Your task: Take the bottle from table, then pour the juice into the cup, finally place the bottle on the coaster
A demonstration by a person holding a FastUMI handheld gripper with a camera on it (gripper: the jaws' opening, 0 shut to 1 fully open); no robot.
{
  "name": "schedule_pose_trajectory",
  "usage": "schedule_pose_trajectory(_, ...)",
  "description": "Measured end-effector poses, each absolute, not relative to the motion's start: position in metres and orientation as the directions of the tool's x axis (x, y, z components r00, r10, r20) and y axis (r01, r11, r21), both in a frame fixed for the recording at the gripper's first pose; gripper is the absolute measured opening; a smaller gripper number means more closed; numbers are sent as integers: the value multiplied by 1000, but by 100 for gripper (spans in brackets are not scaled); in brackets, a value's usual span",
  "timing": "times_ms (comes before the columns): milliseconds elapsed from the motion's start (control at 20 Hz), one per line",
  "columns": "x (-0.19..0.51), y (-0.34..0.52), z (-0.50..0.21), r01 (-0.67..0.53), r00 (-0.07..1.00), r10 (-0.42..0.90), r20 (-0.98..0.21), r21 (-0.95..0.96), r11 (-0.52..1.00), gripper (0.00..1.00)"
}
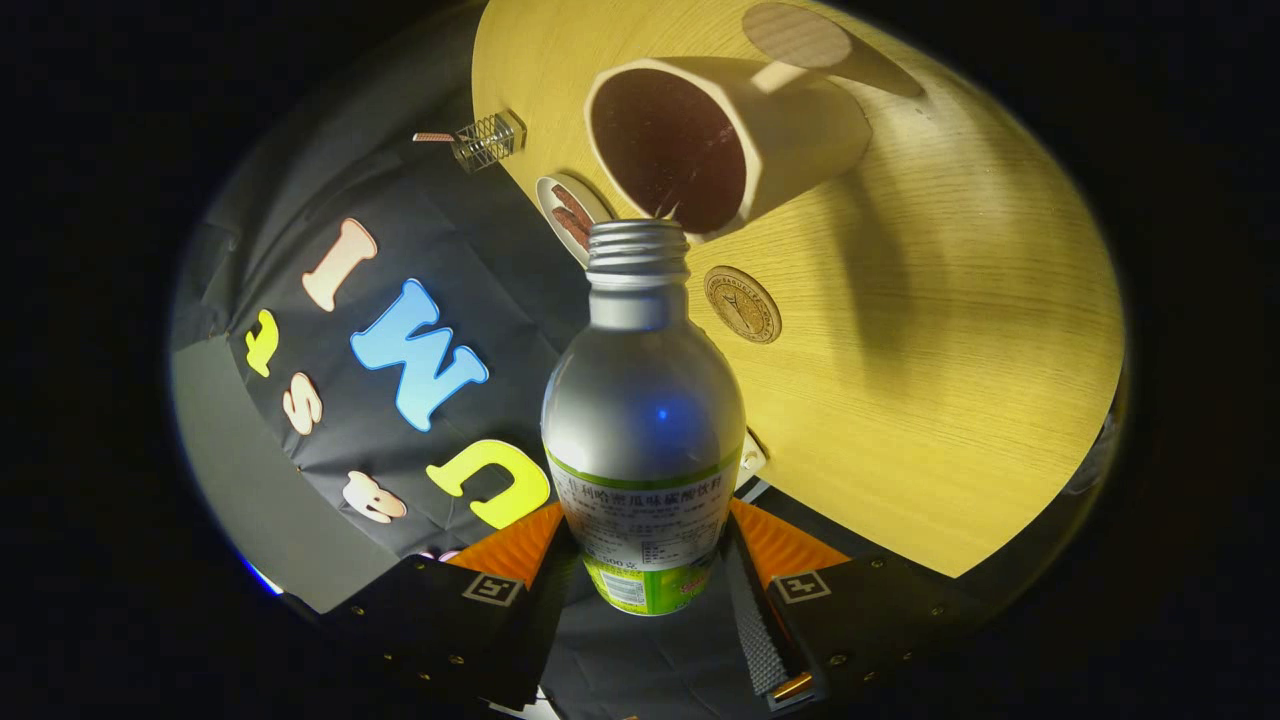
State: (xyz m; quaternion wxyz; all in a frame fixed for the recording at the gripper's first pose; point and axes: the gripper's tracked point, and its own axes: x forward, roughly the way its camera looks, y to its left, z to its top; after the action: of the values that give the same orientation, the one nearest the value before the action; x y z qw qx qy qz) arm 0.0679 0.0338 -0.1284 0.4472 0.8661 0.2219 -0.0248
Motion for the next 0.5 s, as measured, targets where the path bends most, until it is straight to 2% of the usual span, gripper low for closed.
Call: schedule_pose_trajectory(500, 69, 39, -138, 426, 893, 348, -286, 786, -448, 76)
